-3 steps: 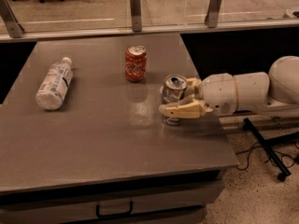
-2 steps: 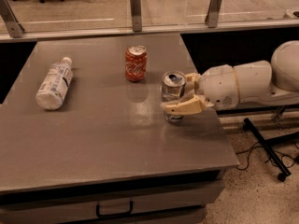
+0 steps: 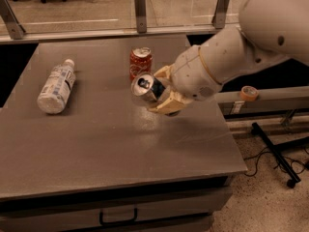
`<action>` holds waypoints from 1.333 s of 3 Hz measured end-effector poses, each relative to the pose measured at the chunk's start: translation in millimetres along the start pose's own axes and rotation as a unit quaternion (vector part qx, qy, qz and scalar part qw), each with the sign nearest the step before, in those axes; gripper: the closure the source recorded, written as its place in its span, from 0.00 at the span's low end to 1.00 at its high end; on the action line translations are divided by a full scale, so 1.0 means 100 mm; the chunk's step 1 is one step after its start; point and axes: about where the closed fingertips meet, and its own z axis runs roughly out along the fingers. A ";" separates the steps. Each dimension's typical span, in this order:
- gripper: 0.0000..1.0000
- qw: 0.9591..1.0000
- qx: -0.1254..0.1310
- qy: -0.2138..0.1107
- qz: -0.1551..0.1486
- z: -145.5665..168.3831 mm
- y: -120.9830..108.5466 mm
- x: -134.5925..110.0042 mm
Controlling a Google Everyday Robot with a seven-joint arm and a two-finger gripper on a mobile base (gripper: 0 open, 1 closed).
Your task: Knock redbull can over
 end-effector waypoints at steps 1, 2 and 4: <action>1.00 0.994 0.001 0.097 -0.055 0.09 0.06 -0.17; 1.00 0.977 0.000 0.188 -0.104 0.18 0.11 -0.14; 0.61 0.931 -0.025 0.326 -0.165 0.45 0.26 0.13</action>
Offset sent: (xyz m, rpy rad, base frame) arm -0.0042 0.0092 -0.0183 -0.6607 -0.3148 0.0441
